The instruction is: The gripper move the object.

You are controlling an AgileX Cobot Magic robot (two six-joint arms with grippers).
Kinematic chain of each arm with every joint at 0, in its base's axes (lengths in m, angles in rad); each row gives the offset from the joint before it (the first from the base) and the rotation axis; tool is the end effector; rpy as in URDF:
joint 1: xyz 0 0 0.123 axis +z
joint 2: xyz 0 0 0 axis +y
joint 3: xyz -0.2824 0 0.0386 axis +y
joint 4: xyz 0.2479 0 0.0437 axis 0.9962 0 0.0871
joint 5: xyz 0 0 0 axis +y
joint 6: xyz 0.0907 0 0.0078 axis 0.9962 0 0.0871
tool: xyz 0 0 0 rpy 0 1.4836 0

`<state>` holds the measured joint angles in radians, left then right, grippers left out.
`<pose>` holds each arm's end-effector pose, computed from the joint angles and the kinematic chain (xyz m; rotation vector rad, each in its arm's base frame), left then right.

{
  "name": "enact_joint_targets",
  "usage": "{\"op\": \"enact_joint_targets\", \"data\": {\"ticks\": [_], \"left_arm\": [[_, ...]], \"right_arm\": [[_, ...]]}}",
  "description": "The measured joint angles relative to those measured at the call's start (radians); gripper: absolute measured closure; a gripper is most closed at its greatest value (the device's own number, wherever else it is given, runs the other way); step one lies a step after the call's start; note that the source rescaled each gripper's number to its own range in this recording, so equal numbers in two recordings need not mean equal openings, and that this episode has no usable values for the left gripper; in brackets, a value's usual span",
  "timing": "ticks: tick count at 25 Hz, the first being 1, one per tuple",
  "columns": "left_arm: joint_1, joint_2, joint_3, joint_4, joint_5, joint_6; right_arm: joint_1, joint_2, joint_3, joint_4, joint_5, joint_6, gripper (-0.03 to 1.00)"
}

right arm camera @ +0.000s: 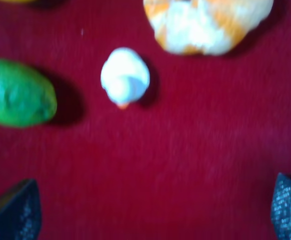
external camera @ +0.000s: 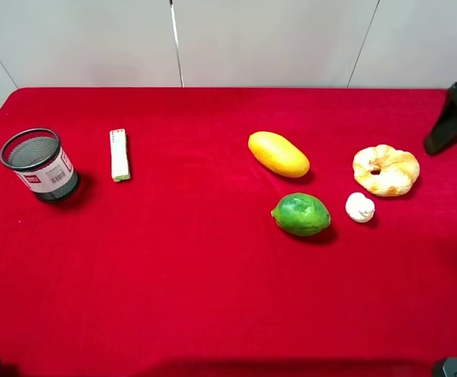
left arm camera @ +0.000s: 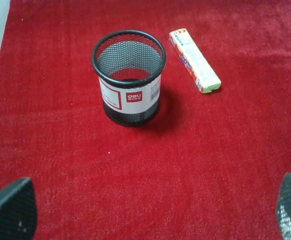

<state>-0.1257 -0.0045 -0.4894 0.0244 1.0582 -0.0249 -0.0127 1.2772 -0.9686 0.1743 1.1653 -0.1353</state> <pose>-0.0039 0.0025 0.2744 0.1022 2.0457 -0.0646 0.2217 0.0117 0.2825 -0.1006 2.9361 0.2244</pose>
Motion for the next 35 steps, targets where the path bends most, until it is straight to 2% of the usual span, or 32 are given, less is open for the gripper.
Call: {"op": "enact_joint_targets", "data": {"ticks": [5,21,28,35], "left_arm": [[0.0,0.0,0.0,0.0,0.0,0.0],[0.0,0.0,0.0,0.0,0.0,0.0],[0.0,0.0,0.0,0.0,0.0,0.0],[0.0,0.0,0.0,0.0,0.0,0.0]], "right_arm": [[0.0,-0.055,0.0,0.0,0.048,0.0,-0.03],[0.0,-0.448,0.0,0.006,0.054,0.032,-0.03],[0.0,-0.694,0.0,0.018,0.056,0.072,-0.03],[0.0,-0.825,0.005,0.018,0.058,0.093,-0.03]]}}
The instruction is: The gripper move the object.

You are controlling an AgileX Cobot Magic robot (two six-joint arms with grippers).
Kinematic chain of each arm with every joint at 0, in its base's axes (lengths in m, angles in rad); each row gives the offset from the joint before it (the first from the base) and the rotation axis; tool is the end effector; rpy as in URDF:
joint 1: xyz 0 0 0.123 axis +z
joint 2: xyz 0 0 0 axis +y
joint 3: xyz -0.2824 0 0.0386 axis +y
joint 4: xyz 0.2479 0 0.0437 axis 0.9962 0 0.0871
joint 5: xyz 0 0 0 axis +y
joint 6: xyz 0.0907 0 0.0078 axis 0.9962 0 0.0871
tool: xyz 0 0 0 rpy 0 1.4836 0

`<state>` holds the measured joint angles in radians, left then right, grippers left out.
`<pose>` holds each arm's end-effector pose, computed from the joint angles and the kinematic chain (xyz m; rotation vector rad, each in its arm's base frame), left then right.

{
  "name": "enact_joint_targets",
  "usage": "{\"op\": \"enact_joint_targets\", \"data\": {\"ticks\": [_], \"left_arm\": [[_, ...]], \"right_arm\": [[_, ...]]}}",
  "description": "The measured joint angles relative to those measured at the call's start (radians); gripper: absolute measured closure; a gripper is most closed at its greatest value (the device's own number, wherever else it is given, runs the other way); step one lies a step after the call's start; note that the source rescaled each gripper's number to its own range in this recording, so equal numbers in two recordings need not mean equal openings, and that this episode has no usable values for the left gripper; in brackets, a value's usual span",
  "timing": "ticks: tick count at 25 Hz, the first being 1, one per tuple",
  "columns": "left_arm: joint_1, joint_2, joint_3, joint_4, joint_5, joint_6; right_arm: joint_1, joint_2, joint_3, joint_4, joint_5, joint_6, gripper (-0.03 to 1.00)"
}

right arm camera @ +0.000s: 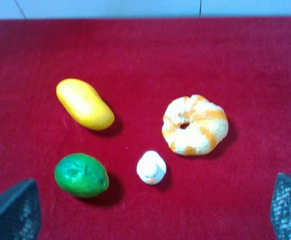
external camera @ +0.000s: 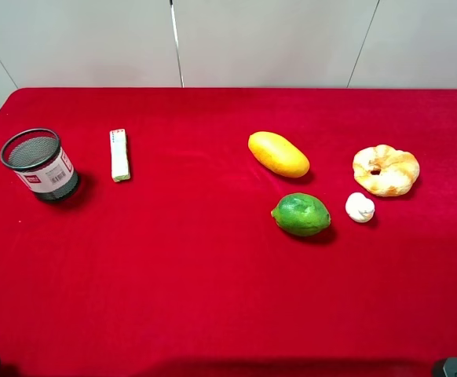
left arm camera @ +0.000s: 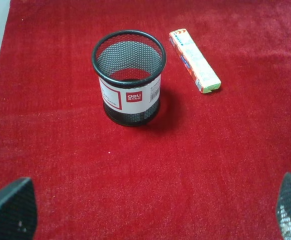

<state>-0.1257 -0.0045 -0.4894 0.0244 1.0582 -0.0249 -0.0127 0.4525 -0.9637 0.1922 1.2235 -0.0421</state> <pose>-0.0039 0.0025 0.2744 0.1022 2.0457 -0.0646 0.0308 0.0160 0.3885 -0.0618 2.1848 0.2041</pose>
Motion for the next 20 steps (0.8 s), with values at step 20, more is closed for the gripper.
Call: {"op": "enact_joint_targets", "data": {"ticks": [20], "left_arm": [[0.0,0.0,0.0,0.0,0.0,0.0]], "right_arm": [[0.0,-0.427,0.417,-0.007,-0.069,0.004,-0.03]]}}
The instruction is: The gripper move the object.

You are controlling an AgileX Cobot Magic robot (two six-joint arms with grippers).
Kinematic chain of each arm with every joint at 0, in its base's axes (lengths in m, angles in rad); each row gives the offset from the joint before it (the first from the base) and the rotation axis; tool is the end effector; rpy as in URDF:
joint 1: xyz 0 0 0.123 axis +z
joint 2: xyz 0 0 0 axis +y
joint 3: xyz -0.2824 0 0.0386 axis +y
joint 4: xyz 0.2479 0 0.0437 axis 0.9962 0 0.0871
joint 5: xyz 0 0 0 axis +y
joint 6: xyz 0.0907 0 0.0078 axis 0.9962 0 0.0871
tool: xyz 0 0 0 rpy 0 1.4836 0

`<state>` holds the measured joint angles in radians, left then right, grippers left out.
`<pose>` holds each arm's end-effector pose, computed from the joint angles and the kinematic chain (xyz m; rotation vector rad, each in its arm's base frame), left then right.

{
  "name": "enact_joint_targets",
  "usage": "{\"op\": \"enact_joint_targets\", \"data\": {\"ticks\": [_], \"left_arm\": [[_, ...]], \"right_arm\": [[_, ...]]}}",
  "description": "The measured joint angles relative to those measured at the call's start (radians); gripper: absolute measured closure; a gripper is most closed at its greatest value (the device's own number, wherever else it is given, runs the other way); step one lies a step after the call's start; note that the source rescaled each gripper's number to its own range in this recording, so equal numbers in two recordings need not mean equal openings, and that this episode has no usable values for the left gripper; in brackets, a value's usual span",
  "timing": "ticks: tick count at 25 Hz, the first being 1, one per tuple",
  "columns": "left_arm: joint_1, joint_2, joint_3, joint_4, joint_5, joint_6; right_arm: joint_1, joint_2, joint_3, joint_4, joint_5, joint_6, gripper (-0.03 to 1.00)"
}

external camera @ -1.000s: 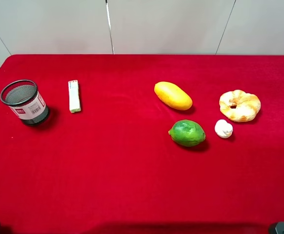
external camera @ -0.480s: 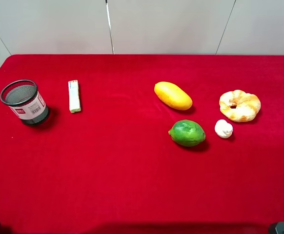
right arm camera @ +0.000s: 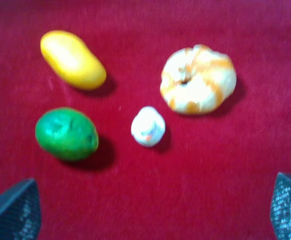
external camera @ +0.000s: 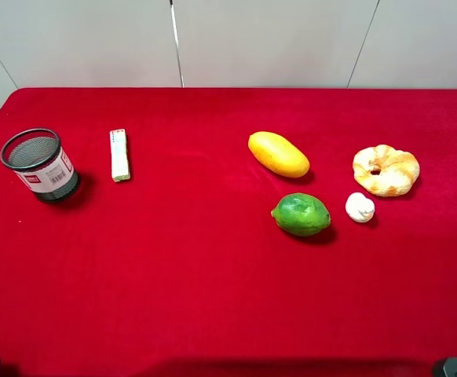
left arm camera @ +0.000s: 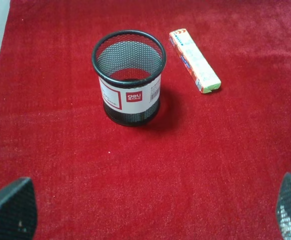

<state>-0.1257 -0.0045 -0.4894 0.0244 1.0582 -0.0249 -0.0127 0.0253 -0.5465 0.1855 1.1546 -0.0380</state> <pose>-0.0039 0.0025 0.2744 0.1022 2.0457 -0.0646 -0.0110 0.0155 0.2838 -0.0482 2.1074 0.1938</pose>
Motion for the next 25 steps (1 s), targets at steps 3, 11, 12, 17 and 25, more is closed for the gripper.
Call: {"op": "enact_joint_targets", "data": {"ticks": [3,11,12,17,25], "left_arm": [[0.0,0.0,0.0,0.0,0.0,0.0],[0.0,0.0,0.0,0.0,0.0,0.0],[0.0,0.0,0.0,0.0,0.0,0.0],[0.0,0.0,0.0,0.0,0.0,0.0],[0.0,0.0,0.0,0.0,0.0,0.0]], "right_arm": [[0.0,-0.031,0.011,-0.015,-0.023,0.0,-0.03],[0.0,-0.032,0.03,-0.1,-0.099,0.0,-0.03],[0.0,-0.032,0.039,-0.112,-0.111,0.0,-0.03],[0.0,-0.032,0.047,-0.127,-0.129,0.0,-0.03],[0.0,-0.032,0.048,-0.127,-0.136,0.0,-0.03]]}}
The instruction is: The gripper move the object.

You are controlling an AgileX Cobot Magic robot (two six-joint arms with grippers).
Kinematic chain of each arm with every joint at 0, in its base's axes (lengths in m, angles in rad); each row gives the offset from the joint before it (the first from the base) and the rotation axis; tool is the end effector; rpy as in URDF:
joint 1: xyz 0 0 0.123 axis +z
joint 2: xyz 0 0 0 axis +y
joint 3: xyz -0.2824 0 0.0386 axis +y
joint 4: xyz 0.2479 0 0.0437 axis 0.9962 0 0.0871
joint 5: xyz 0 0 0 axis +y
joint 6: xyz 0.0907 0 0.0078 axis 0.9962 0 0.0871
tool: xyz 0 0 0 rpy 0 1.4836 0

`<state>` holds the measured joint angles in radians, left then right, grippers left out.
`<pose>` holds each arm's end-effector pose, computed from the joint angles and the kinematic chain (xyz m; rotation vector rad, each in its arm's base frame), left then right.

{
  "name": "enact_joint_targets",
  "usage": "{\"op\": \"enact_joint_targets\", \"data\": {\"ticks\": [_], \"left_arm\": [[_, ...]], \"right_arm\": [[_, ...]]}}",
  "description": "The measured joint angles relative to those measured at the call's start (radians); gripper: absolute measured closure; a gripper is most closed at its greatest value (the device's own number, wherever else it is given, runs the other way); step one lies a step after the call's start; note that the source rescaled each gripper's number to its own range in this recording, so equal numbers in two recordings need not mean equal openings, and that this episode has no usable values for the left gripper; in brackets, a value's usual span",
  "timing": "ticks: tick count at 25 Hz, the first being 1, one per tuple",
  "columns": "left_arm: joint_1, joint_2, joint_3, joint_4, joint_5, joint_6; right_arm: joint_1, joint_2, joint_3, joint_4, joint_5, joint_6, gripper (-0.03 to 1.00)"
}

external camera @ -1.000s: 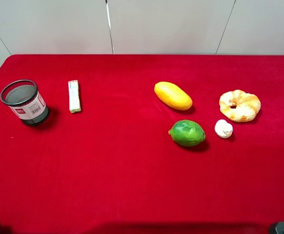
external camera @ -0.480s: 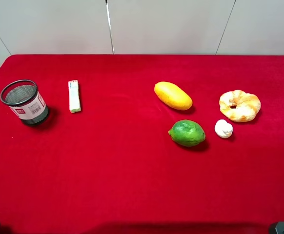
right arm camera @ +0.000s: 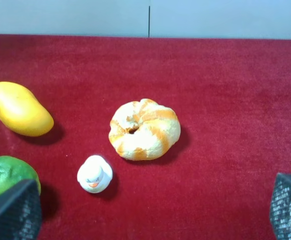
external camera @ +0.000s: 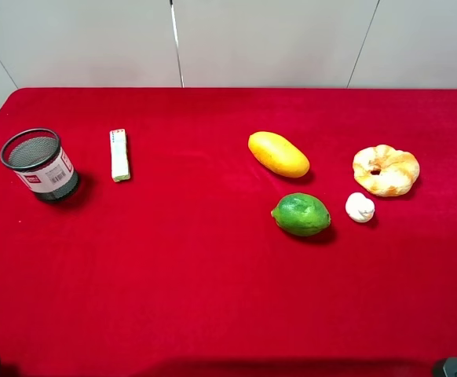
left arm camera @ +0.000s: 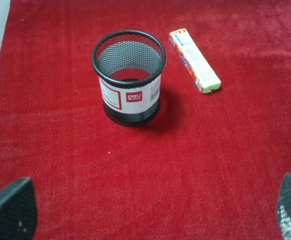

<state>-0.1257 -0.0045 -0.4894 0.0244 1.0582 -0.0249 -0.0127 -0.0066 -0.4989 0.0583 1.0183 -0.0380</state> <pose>-0.0039 0.0025 0.2744 0.1022 2.0457 -0.0646 -0.0041 0.0046 0.2804 -0.0266 1.9951 0.0366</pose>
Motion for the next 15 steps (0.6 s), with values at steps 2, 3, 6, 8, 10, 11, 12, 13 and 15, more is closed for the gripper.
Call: {"op": "enact_joint_targets", "data": {"ticks": [2,3,6,8,10,11,12,13,15], "left_arm": [[0.0,0.0,0.0,0.0,0.0,0.0],[0.0,0.0,0.0,0.0,0.0,0.0],[0.0,0.0,0.0,0.0,0.0,0.0],[0.0,0.0,0.0,0.0,0.0,0.0],[0.0,0.0,0.0,0.0,0.0,0.0],[0.0,0.0,0.0,0.0,0.0,0.0],[0.0,0.0,0.0,0.0,0.0,0.0],[0.0,0.0,0.0,0.0,0.0,0.0],[0.0,0.0,0.0,0.0,0.0,0.0]], "right_arm": [[0.0,0.0,0.0,0.0,0.0,0.0,-0.03],[0.0,0.0,0.0,0.0,0.0,0.0,-0.03],[0.0,0.0,0.0,0.0,0.0,0.0,-0.03],[0.0,0.0,0.0,0.0,0.0,0.0,-0.03],[0.0,0.0,0.0,0.0,0.0,0.0,-0.03],[0.0,0.0,0.0,0.0,0.0,0.0,-0.03],[0.0,0.0,0.0,0.0,0.0,0.0,-0.03],[0.0,0.0,0.0,0.0,0.0,0.0,-0.03],[0.0,0.0,0.0,0.0,0.0,0.0,-0.03]]}}
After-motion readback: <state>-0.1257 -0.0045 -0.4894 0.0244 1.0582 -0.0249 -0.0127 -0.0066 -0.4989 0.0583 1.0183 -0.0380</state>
